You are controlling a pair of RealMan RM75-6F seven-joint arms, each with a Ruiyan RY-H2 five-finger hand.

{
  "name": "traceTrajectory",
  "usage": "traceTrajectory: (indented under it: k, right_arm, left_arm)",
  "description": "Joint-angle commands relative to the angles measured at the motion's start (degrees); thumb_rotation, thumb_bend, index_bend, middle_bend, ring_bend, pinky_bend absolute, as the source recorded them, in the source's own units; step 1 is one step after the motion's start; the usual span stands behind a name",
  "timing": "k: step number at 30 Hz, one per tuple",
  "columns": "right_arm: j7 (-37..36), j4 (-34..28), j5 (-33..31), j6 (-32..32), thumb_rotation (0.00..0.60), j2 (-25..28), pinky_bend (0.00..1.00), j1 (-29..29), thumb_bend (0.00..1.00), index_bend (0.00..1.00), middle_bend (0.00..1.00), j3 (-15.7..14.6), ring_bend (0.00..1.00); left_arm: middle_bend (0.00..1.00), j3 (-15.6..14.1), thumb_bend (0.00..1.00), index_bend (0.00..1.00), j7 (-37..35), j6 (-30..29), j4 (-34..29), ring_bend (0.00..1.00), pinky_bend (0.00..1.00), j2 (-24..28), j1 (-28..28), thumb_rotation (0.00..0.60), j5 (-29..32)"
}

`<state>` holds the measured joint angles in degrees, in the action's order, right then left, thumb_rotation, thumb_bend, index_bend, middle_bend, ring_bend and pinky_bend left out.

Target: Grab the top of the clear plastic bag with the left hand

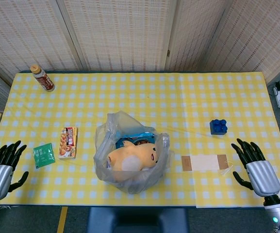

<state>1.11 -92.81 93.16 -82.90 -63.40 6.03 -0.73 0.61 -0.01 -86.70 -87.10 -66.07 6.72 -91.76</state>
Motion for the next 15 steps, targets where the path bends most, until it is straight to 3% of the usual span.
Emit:
traceTrajectory:
  k: [1,9,15]
  right_arm:
    - [-0.03,-0.01,0.06,0.14,0.600,0.12,0.00,0.03,0.36,0.00,0.00,-0.11,0.00]
    - [-1.33,-0.62,1.65,-1.83,0.600,1.75,0.00,-1.17,0.36,0.00,0.00,-1.19,0.00]
    - [3.46,-0.40,1.05,-3.00,0.600,0.55,0.00,-2.17,0.36,0.00,0.00,-0.83,0.00]
  left_arm:
    - [0.00,-0.34,0.40,0.00,-1.31,0.14,0.23,0.00,0.00,0.41,0.28,0.600,-0.85]
    - [0.04,-3.27,0.40,0.05,-20.61,0.88,3.30,0.02,0.02,2.48,3.85,0.600,-8.71]
    - [0.12,-3.30,0.29,0.12,-22.85,-3.97,4.15,0.07,0.08,3.22,6.90,0.600,-16.98]
